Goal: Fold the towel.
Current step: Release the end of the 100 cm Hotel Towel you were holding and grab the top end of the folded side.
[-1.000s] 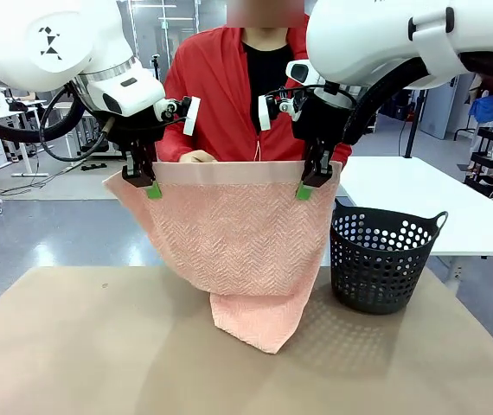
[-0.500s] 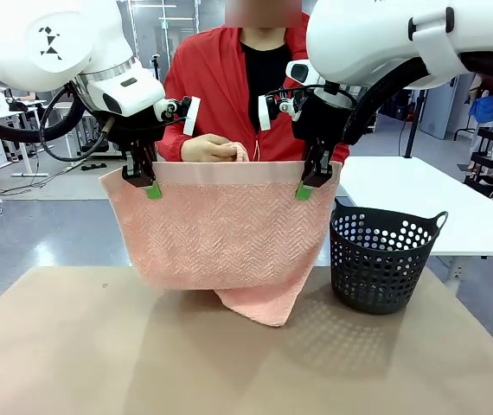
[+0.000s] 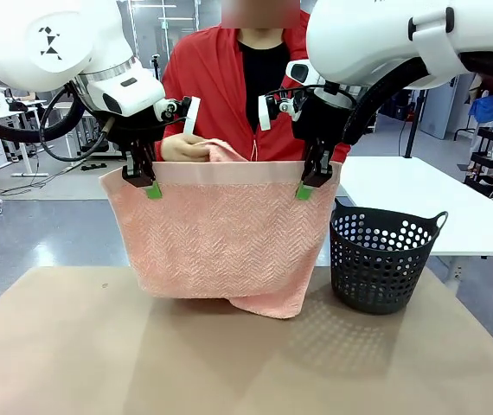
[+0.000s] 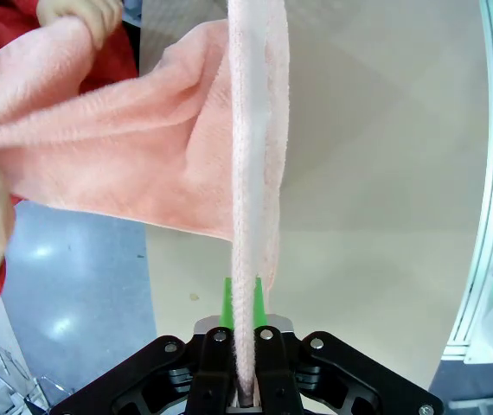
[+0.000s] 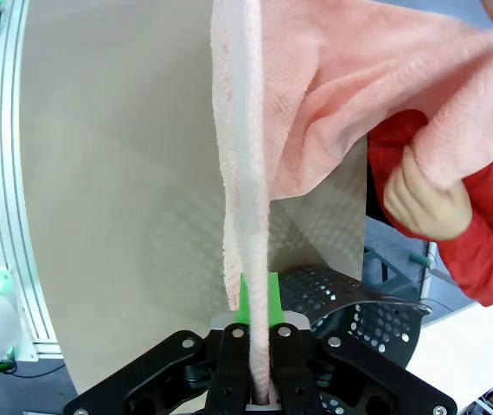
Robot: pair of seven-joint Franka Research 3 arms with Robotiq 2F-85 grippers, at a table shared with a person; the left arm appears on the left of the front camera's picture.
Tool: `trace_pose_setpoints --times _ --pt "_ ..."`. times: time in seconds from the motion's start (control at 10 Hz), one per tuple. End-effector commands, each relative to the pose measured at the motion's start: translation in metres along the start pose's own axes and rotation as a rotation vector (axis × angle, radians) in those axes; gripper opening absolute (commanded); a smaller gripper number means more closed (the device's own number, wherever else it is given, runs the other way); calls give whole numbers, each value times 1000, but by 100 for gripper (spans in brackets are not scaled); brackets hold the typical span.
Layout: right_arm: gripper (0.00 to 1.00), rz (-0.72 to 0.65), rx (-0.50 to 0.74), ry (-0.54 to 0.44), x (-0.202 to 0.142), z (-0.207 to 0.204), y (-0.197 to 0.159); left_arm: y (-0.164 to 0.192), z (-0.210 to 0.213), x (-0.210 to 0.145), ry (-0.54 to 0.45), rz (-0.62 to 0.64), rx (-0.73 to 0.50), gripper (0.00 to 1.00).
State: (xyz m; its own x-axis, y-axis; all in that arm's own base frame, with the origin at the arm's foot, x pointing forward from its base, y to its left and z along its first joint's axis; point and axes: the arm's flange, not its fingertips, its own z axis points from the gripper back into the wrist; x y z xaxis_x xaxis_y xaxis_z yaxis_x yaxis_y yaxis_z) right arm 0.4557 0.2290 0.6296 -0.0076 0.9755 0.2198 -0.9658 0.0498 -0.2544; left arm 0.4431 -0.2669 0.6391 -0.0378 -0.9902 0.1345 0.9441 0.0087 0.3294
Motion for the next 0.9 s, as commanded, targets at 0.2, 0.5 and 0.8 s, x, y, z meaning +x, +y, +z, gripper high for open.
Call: trace_pose_setpoints --times 0.2,0.5,0.8 --pt "0 0 2 1 -1 1 0 3 2 1 -3 1 3 0" --pt "0 0 2 1 -1 1 0 3 2 1 -3 1 3 0" --pt "0 0 2 1 -1 1 0 3 2 1 -3 1 3 0"
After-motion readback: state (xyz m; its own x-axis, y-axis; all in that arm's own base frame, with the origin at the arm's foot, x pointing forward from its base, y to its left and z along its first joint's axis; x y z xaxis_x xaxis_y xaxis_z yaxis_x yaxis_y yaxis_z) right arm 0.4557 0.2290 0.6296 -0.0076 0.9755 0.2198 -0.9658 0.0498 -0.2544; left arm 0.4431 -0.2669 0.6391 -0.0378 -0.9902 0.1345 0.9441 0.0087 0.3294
